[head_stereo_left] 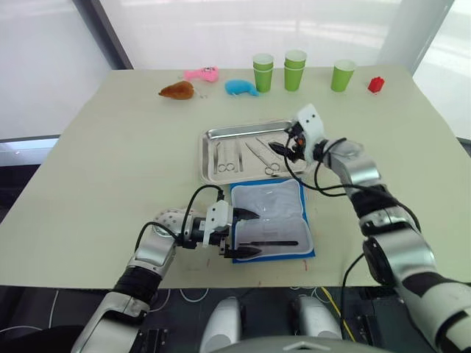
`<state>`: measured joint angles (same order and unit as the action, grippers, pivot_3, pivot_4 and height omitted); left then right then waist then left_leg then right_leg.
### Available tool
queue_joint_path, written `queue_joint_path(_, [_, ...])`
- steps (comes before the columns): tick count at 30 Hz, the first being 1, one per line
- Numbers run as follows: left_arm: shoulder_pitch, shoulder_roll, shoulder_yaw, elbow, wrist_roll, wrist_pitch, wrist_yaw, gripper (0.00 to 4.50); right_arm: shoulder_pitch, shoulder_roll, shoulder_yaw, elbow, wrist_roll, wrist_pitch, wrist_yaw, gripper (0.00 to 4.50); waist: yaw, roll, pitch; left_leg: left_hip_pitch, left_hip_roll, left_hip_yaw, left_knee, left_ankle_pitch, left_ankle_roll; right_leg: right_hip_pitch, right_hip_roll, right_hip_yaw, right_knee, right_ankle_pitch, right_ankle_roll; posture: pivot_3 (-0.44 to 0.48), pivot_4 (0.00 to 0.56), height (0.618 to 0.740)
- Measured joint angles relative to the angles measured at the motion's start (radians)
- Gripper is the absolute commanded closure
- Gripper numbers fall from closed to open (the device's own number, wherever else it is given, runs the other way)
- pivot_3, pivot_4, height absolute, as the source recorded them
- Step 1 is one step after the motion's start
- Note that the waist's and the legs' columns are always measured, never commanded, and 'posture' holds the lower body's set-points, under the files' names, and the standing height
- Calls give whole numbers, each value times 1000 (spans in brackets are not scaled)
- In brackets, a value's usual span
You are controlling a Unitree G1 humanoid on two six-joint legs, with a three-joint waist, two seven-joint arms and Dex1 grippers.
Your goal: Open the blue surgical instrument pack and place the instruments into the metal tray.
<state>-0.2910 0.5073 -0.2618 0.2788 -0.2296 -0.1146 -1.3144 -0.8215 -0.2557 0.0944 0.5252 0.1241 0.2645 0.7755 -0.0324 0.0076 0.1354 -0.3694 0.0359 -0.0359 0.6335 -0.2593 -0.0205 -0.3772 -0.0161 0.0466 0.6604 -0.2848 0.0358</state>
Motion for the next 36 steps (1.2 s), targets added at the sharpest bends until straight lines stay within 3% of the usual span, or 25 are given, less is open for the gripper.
queue_joint_path(3, [0, 1, 1, 0, 0, 0, 0, 0, 110, -60, -5, -163, 60, 31, 86, 948, -1, 0, 1, 0, 0, 1, 0, 0, 0, 0, 0, 1, 0, 0, 0, 0, 150, 740])
queue_joint_path(5, [-3, 0, 0, 2, 0, 0, 1, 0, 184, -126, -16, -292, 107, 84, 141, 105, 0, 0, 1, 0, 0, 1, 0, 0, 0, 0, 0, 0, 0, 0, 0, 0, 150, 740])
queue_joint_path(8, [-3, 0, 0, 3, 0, 0, -3, 0, 291, -257, -58, -460, 192, 156, 233, 41, 1, 0, 1, 0, 0, 1, 0, 0, 0, 0, 0, 0, -1, 0, 0, 0, 150, 740])
queue_joint_path(14, [-7, 1, 0, 7, 0, 0, -19, 0, 464, -425, -131, -636, 327, 155, 423, 41, 1, -4, 4, -1, 0, 0, 0, 0, 0, 0, 0, 0, -3, 0, 1, 0, 150, 740])
queue_joint_path(21, [-29, 3, -1, 33, 0, 0, -54, 0, 528, -614, -270, -657, 480, 91, 694, 41, -1, -5, 5, -1, 0, 1, 0, 0, 0, 0, 0, -1, -4, 0, 0, 0, 150, 740])
queue_joint_path(26, [-37, 2, -1, 39, 0, 0, -72, 0, 526, -720, -322, -654, 558, 104, 811, 41, 0, -4, 5, -2, 0, 1, 0, 0, 0, -1, 0, -1, -5, 0, 1, 0, 150, 740])
queue_joint_path(32, [-39, 2, -1, 44, 0, -1, -76, 0, 534, -783, -346, -655, 623, 137, 833, 41, 0, -4, 5, -1, 1, 1, -1, 0, 0, -1, 0, -1, -5, 0, 1, 0, 150, 740])
queue_joint_path(36, [-39, 1, 0, 45, 0, -2, -76, 0, 533, -744, -343, -667, 618, 137, 795, 41, 0, -4, 5, -2, 1, 1, -1, 0, 0, -1, 0, -1, -5, 0, 1, 0, 150, 740])
